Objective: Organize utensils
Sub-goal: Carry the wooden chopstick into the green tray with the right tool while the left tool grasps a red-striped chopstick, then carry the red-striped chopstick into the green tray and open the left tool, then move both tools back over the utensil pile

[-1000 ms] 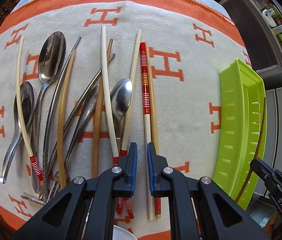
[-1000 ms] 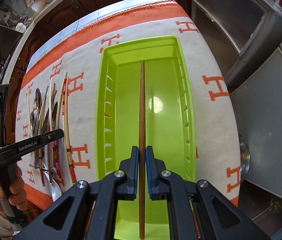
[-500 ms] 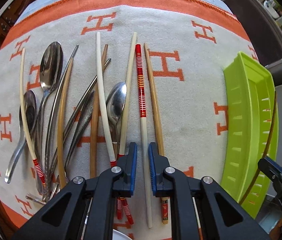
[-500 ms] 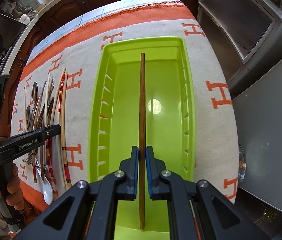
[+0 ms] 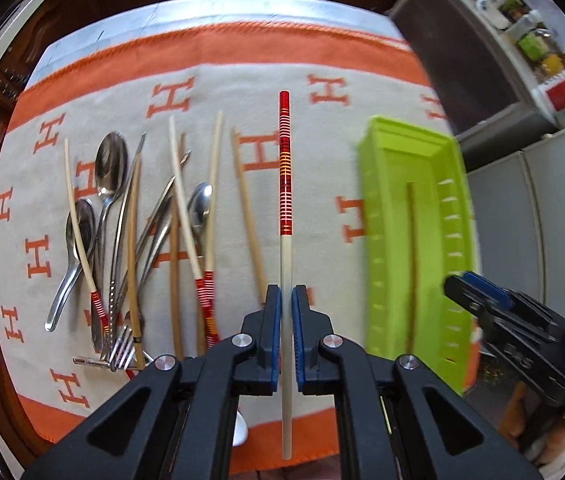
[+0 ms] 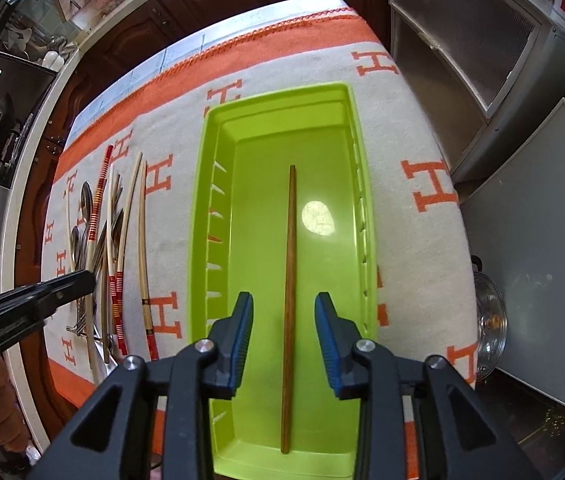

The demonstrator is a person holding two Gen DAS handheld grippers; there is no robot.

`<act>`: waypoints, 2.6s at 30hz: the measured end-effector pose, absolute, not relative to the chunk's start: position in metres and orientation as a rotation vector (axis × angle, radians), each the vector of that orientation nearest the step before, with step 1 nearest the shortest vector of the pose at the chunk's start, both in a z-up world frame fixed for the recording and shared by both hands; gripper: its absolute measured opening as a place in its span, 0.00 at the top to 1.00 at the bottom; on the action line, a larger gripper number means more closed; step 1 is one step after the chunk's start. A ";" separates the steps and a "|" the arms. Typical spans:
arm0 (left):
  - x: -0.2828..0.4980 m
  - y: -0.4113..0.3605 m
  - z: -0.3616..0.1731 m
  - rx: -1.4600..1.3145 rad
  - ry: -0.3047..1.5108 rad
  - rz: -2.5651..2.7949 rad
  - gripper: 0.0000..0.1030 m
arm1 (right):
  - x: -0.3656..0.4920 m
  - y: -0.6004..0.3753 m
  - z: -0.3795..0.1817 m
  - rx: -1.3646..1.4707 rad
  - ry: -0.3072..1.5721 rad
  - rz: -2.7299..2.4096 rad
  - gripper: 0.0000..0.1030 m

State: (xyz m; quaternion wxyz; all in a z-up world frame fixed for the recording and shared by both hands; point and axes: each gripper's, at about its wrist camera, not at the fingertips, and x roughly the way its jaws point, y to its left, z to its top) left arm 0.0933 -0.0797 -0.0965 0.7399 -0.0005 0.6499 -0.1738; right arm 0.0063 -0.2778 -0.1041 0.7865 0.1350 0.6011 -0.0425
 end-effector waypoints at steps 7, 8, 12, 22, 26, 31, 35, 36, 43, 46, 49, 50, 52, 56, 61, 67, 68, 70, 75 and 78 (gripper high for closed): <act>0.079 -0.126 -0.080 -0.020 1.437 -0.533 0.97 | -0.002 -0.292 -0.080 0.285 1.242 -0.150 0.69; 0.075 -0.136 -0.082 -0.013 1.439 -0.545 0.97 | -0.004 -0.295 -0.078 0.286 1.234 -0.160 0.69; 0.068 -0.165 -0.104 0.023 1.459 -0.567 0.96 | -0.014 -0.308 -0.074 0.315 1.213 -0.220 0.69; 0.047 -0.182 -0.120 0.092 1.386 -0.524 0.68 | -0.036 -0.318 -0.077 0.340 1.219 -0.255 0.69; 0.045 -0.169 -0.107 0.105 1.358 -0.519 0.62 | -0.039 -0.316 -0.077 0.325 1.222 -0.252 0.69; 0.041 -0.152 -0.093 0.122 1.320 -0.481 0.62 | -0.037 -0.308 -0.072 0.294 1.223 -0.235 0.69; 0.038 -0.134 -0.077 0.127 1.294 -0.454 0.62 | -0.036 -0.296 -0.065 0.271 1.222 -0.211 0.69; 0.037 -0.129 -0.073 0.127 1.290 -0.448 0.62 | -0.036 -0.293 -0.063 0.266 1.221 -0.205 0.69; 0.027 -0.094 -0.040 0.124 1.191 -0.401 0.43 | -0.037 -0.260 -0.045 0.225 1.211 -0.140 0.69; 0.024 -0.073 -0.023 0.127 1.124 -0.369 0.43 | -0.038 -0.242 -0.039 0.200 1.213 -0.108 0.69; 0.022 -0.050 -0.009 0.112 1.072 -0.340 0.42 | -0.037 -0.222 -0.033 0.179 1.211 -0.068 0.69; 0.021 -0.040 -0.005 0.111 1.055 -0.325 0.42 | -0.035 -0.217 -0.031 0.171 1.210 -0.058 0.69; 0.020 -0.025 0.000 0.114 1.026 -0.300 0.41 | -0.031 -0.203 -0.027 0.147 1.202 -0.031 0.69; 0.020 0.009 0.001 0.109 0.992 -0.243 0.39 | -0.020 -0.176 -0.020 0.095 1.179 0.014 0.69; 0.027 0.049 -0.013 0.082 0.998 -0.185 0.39 | -0.004 -0.143 -0.023 0.064 1.175 0.064 0.69; 0.041 0.095 -0.041 0.026 1.030 -0.144 0.39 | 0.015 -0.109 -0.038 0.058 1.177 0.103 0.69; 0.044 0.100 -0.046 0.014 1.034 -0.145 0.39 | 0.019 -0.104 -0.043 0.058 1.182 0.108 0.69; 0.050 0.114 -0.057 -0.019 1.041 -0.148 0.39 | 0.026 -0.096 -0.054 0.060 1.197 0.110 0.69; 0.069 0.137 -0.093 -0.095 1.067 -0.174 0.39 | 0.044 -0.085 -0.086 0.072 1.195 0.092 0.69; 0.082 0.142 -0.116 -0.121 1.092 -0.197 0.39 | 0.054 -0.082 -0.107 0.085 1.180 0.081 0.69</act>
